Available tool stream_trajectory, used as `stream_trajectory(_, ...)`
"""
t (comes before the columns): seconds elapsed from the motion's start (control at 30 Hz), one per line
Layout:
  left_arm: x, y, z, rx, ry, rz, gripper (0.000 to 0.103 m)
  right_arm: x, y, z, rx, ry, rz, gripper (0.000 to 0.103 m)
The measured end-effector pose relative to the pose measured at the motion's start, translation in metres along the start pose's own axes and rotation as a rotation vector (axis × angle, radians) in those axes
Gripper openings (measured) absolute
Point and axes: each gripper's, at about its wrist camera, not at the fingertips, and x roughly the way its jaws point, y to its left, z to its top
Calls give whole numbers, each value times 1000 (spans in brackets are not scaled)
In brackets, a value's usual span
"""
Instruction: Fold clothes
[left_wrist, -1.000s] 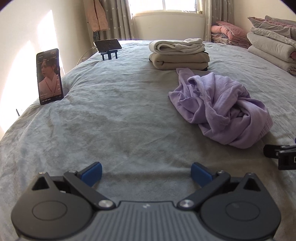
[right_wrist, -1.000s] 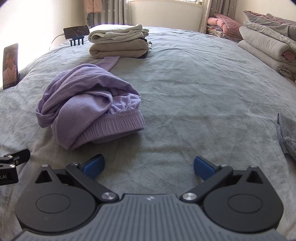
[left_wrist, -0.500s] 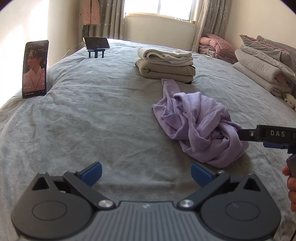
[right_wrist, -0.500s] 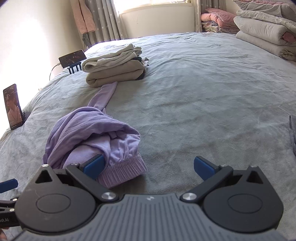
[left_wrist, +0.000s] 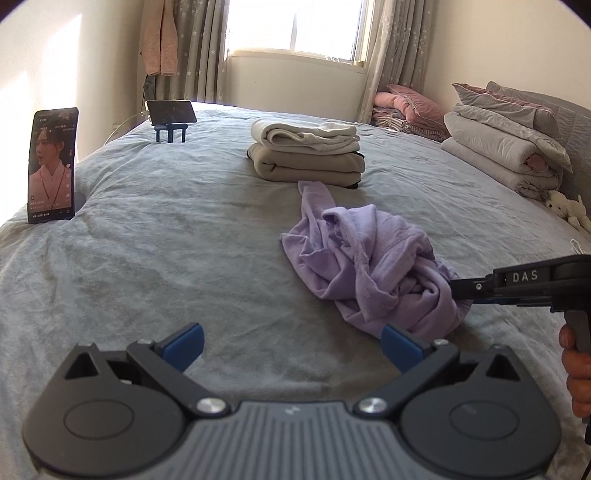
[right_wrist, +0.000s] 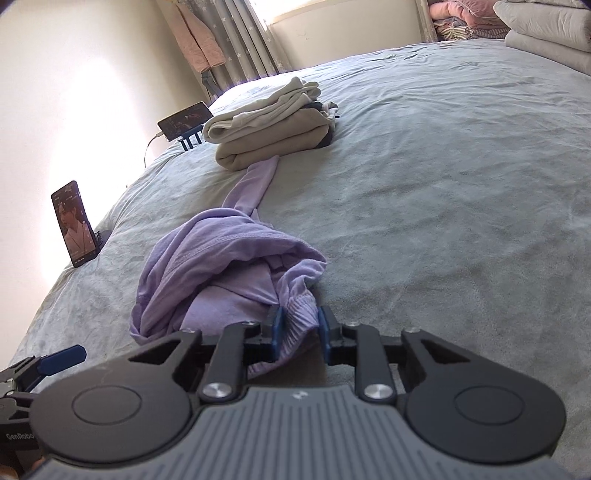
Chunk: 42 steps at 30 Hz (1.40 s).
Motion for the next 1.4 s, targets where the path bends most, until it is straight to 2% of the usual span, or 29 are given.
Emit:
stream_trajectory(0.13, -4, -3, 1, 10, -27, -30, 102, -13, 6, -2, 9, 6, 94, 17)
stream_trajectory(0.23, -7, -6, 1, 22, -40, -73, 95, -19, 11, -4, 21, 17, 161, 17)
stream_trajectory(0.37, -11, -10, 0, 23, -46, -176, 83, -27, 15, -2, 45, 19, 246, 17)
stream_trajectory(0.6, -19, -22, -1, 58, -99, -310, 77, -34, 22, -1, 70, 38, 358, 16)
stream_trajectory(0.77, -24, -33, -4, 115, -133, -355, 65, -38, 25, 1, 107, 57, 459, 16)
stream_trajectory(0.83, -23, -35, -5, 128, -140, -343, 56, -38, 27, 1, 109, 65, 486, 16)
stream_trajectory(0.93, -21, -34, -4, 122, -138, -322, 33, -37, 33, 0, 90, 78, 495, 16)
stream_trajectory(0.97, -19, -33, -4, 115, -132, -314, 16, -37, 35, -1, 80, 80, 493, 16)
stream_trajectory(1.0, -18, -31, -4, 102, -121, -310, 10, -37, 36, -1, 69, 80, 488, 16)
stream_trajectory(1.03, -18, -28, -3, 82, -110, -309, 9, -36, 36, -2, 62, 79, 483, 17)
stream_trajectory(1.1, -19, -25, -2, 50, -91, -298, 7, -35, 33, -2, 76, 75, 488, 20)
stream_trajectory(1.13, -20, -24, -1, 43, -84, -291, 7, -34, 31, -2, 87, 71, 489, 27)
stream_trajectory(1.17, -22, -23, -1, 38, -78, -285, 7, -34, 29, -1, 94, 59, 479, 46)
stream_trajectory(1.23, -26, -20, 0, 29, -66, -272, 7, -37, 25, 1, 104, 27, 449, 65)
stream_trajectory(1.4, -36, -9, 1, -8, -41, -236, 6, -37, 12, 3, 134, -4, 385, 66)
